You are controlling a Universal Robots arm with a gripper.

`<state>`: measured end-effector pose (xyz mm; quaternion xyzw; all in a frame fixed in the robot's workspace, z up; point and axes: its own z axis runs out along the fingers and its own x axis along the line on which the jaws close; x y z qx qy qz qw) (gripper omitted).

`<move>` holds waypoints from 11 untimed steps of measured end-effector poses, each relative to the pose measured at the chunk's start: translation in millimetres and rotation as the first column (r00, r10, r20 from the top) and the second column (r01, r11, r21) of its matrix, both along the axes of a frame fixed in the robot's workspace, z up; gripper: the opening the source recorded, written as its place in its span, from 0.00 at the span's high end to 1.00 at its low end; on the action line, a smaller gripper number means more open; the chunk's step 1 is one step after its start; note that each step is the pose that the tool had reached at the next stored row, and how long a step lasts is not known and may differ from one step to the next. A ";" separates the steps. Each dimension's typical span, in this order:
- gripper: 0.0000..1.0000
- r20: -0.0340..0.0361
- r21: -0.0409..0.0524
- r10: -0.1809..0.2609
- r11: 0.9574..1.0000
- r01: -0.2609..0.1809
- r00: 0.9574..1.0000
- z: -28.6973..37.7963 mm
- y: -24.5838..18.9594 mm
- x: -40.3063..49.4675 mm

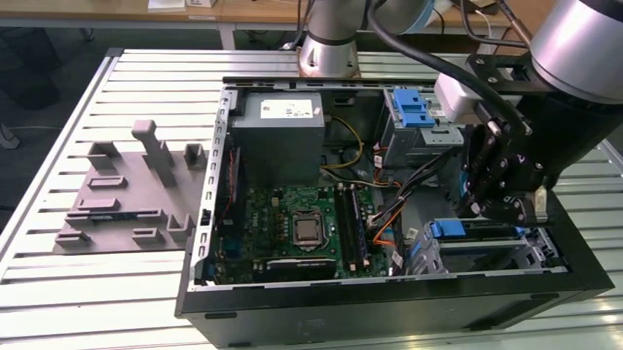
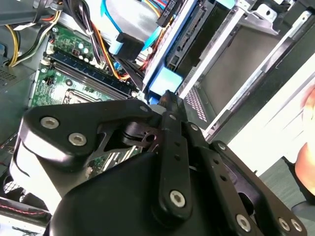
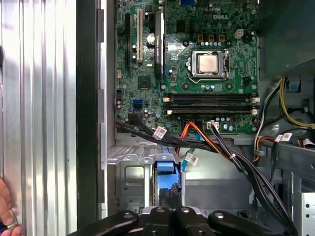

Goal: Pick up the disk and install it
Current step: 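Insert the disk into the insertion slot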

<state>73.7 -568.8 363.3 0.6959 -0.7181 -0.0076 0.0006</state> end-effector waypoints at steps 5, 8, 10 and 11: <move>0.89 0.000 0.000 0.000 1.000 0.000 1.000 -6.8 0.0 0.0; 0.89 0.000 0.000 0.000 1.000 0.000 1.000 -10.1 0.1 0.0; 0.89 0.000 0.000 0.000 1.000 0.000 1.000 -10.1 0.0 0.0; 0.89 0.000 0.000 0.000 1.000 0.000 1.000 -10.1 0.0 0.0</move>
